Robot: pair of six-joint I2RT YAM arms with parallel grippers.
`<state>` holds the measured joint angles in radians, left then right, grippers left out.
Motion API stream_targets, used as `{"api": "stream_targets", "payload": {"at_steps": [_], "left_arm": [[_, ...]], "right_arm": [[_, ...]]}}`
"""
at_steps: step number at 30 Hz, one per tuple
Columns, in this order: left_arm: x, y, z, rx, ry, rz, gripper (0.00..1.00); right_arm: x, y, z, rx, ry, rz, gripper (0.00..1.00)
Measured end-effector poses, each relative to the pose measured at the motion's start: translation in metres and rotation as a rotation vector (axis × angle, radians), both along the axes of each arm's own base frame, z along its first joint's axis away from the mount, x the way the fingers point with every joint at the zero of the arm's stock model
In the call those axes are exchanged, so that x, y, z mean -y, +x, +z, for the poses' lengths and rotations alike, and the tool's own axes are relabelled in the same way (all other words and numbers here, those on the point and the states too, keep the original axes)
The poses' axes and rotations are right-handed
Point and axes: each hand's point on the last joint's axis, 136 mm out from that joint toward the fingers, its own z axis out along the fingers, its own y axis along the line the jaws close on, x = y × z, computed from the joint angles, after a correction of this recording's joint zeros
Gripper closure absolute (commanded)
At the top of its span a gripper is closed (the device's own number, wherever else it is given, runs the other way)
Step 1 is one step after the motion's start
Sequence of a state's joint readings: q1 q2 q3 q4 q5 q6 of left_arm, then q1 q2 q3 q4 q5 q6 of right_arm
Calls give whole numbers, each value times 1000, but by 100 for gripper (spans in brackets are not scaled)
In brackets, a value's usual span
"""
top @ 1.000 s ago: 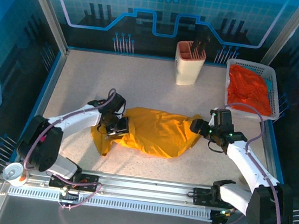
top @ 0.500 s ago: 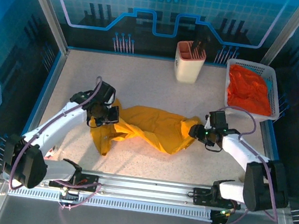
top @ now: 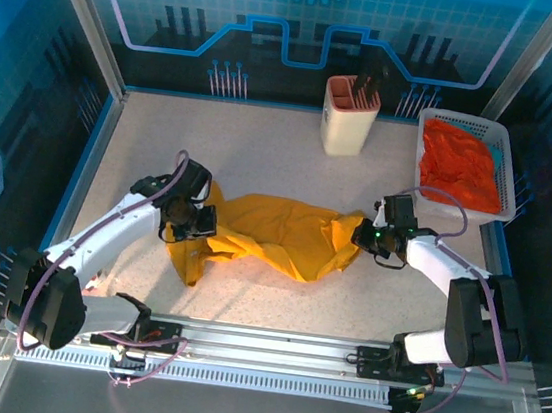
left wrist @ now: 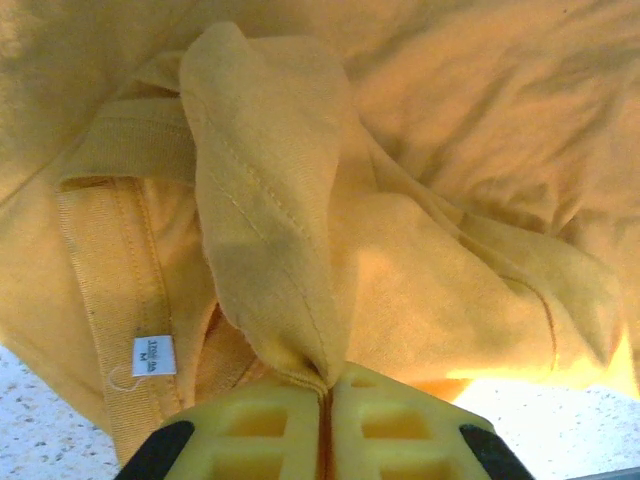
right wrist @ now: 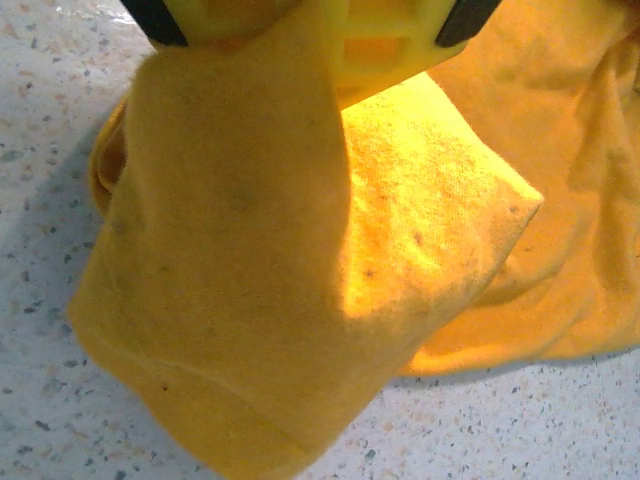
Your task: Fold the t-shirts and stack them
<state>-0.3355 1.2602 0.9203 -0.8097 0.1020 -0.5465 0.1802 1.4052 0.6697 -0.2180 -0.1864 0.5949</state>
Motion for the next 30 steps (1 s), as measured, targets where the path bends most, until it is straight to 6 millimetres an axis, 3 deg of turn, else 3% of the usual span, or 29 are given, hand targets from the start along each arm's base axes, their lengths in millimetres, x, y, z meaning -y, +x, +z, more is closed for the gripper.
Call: {"api": "stream_targets", "payload": {"at_steps": [7,11,15,17,20,23,26,28,30], "left_arm": [[-3,5,0,22,20,5,100],[-16,1,-2,11,84,14,100],[-25,-1,2,21,114,25,100],[-25,-1,3,25,115,27,100],[-25,-1,4,28,114,27,100],[-26,-1,4,28,114,26,100],[-27,-1,4,28,115,28,100],[-28,-1,4,31,114,29,100],[-29,-1,6,40,114,27,100]], "right_arm": [[-2,-3,7,-22,-57,24,100],[-10,12,46,19,-160,84,100],[-24,48,86,65,-260,142,100],[-33,61,88,53,-315,175,100],[-50,71,68,-13,-386,231,99],[-63,72,42,-80,-411,267,80],[-74,78,25,-122,-385,278,55],[-79,80,23,-117,-361,282,40],[-84,84,29,-87,-333,282,33]]}}
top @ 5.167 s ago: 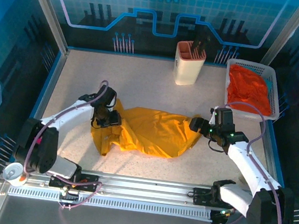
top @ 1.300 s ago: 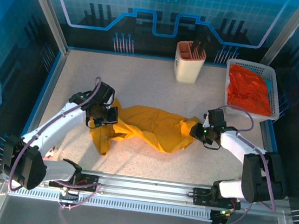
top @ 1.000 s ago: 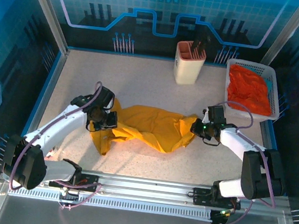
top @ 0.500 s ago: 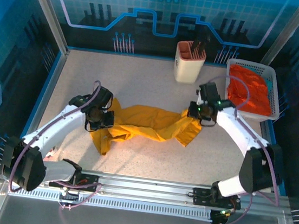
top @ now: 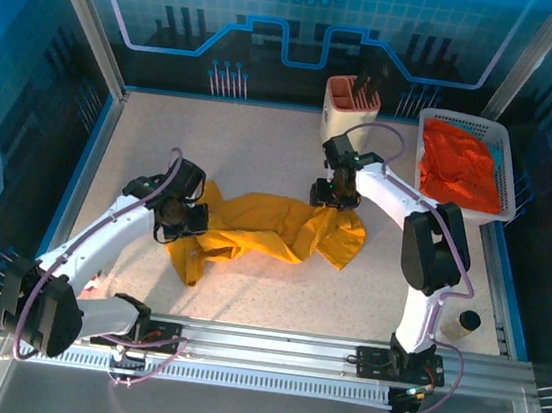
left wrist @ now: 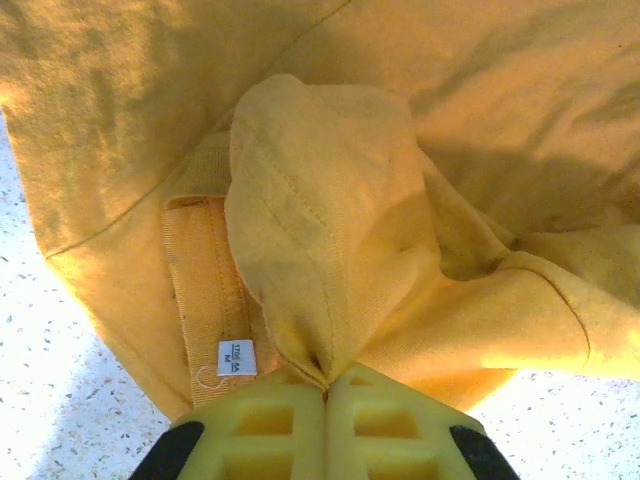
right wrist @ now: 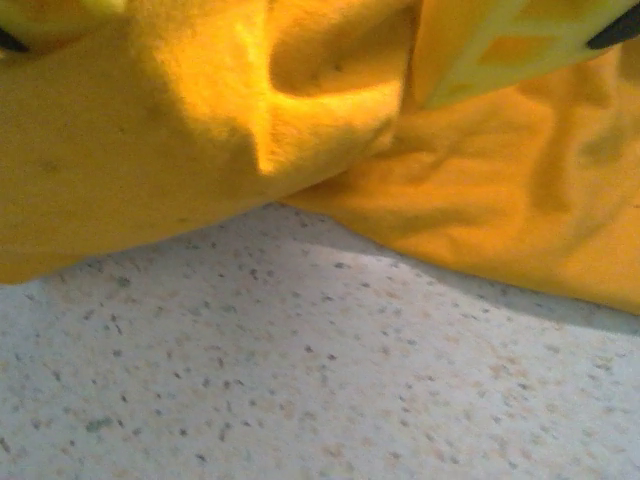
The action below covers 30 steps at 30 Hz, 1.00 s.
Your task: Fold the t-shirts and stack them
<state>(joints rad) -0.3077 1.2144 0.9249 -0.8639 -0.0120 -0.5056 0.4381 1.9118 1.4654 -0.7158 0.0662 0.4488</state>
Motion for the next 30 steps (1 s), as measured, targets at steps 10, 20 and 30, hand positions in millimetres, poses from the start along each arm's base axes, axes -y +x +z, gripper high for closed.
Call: {"api": "stream_targets", "payload": {"at_steps": [10,20,30], "left_arm": [[-10,-10,-15,-35,6,17,100],[-7,2,-10,-26,-59,35,100],[-7,5,-7,-20,-68,25,100]], "right_arm": [[50,-33,49,211,173,-89,62],[76,-66,-13,119,214,-124,66],[65,-51,-43,93,247,-90,68]]}}
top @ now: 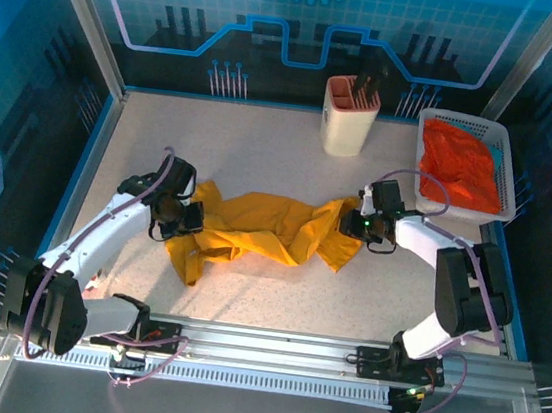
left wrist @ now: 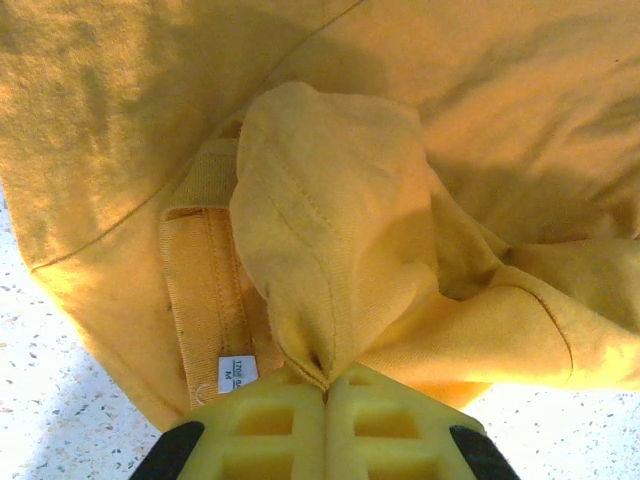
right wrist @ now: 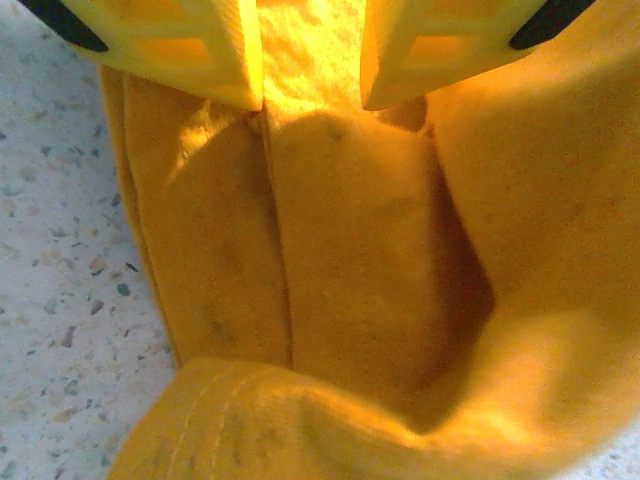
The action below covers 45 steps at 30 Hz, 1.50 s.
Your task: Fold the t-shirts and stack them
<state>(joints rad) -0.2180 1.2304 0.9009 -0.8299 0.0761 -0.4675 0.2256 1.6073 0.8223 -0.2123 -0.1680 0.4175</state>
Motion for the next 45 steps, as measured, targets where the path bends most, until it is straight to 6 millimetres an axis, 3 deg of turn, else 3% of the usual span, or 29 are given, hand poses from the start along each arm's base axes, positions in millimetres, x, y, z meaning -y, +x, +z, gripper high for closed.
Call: {"api": "stream_targets", "payload": {"at_steps": [2,8,13,16,22,25,32,34,39,45], "left_arm": [[-1,0,0,0,0,2,100],[-1,0,0,-1,0,5,100],[-1,0,0,-3,1,3,100],[-1,0,0,-2,1,1,100],[-2,0,0,-3,1,3,100],[-2,0,0,-3,1,3,100],[-3,0,0,-3,2,7,100],[-4,0,0,-2,2,9,100],[-7,5,9,11,0,12,100],[-14,22,34,73,-19,39,100]], "right_arm": [[-1,1,-5,-8,-1,2,62],[-2,9,-2,11,-6,10,58],[-3,13,1,29,-3,21,72],[-5,14,-1,29,8,28,74],[-6,15,-6,22,10,34,63],[-5,15,-6,23,4,31,69],[-4,16,-8,21,5,20,100],[-3,16,-6,23,2,14,100],[3,12,20,64,-12,-4,100],[22,9,77,175,4,-87,100]]}}
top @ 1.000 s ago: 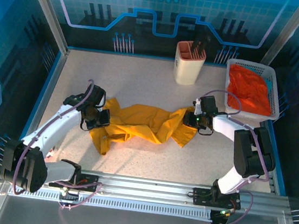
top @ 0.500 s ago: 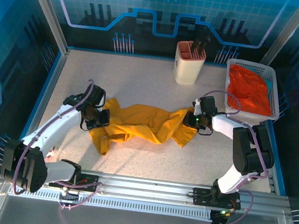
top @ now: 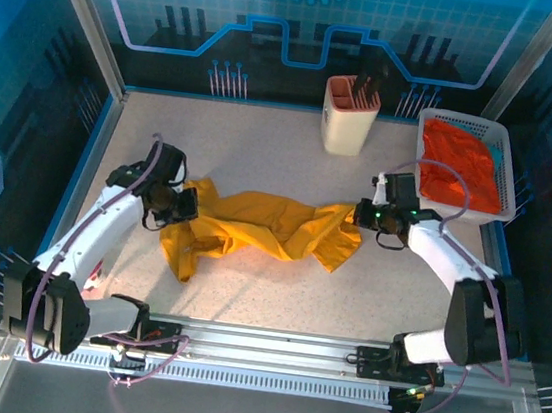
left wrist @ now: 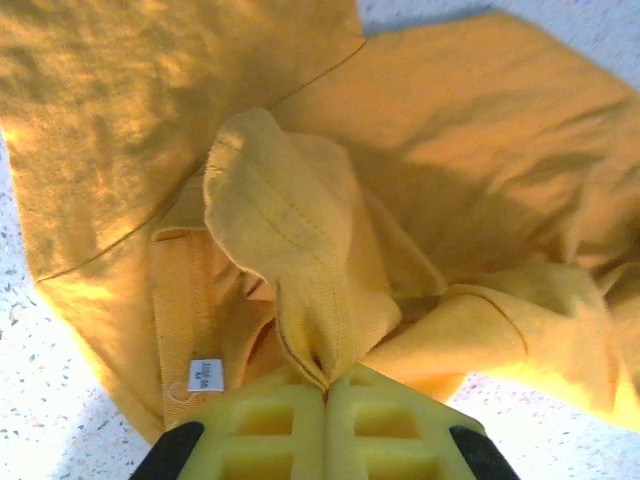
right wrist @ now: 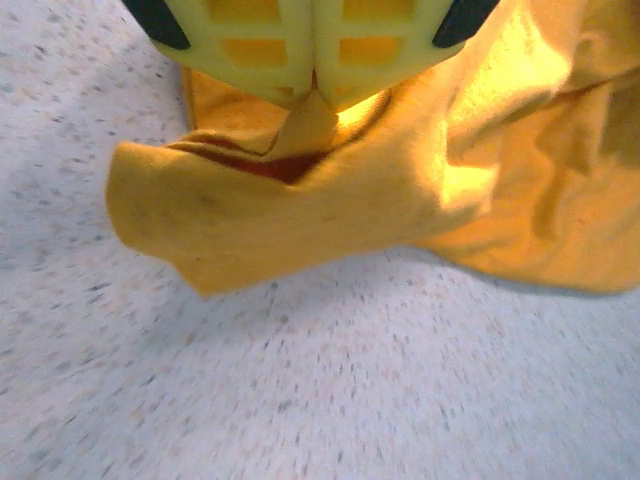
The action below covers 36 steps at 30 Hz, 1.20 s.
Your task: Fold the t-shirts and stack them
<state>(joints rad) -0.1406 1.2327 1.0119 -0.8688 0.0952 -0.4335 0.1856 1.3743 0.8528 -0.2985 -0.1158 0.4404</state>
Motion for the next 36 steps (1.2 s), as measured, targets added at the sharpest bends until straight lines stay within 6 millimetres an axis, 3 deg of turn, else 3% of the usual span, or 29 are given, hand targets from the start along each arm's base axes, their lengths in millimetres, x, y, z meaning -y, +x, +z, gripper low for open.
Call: {"api": "stream_targets", "payload": {"at_steps": [3,7,10,13,18,21,24,27,31,36], "left_arm": [[0,14,13,23,-13,1,100],[-1,47,24,38,-13,7,100],[-3,78,25,46,-13,20,100],[-6,121,31,62,-21,38,100],[-8,196,73,189,-31,52,100],[-7,214,110,289,-40,51,100],[-7,202,134,342,-44,50,100],[-9,165,138,349,-32,52,100],[-11,95,119,301,10,49,100],[-14,22,83,196,58,40,100]], "right_arm": [[12,1,22,53,28,-51,100],[21,6,32,69,46,-106,100],[25,21,45,92,50,-143,100],[29,46,69,146,62,-176,100],[37,78,121,275,68,-217,100],[39,74,140,333,73,-222,100],[41,55,151,361,73,-222,100],[42,30,154,358,79,-215,100],[28,-19,136,297,99,-162,100],[-12,-78,104,161,118,-28,100]]}}
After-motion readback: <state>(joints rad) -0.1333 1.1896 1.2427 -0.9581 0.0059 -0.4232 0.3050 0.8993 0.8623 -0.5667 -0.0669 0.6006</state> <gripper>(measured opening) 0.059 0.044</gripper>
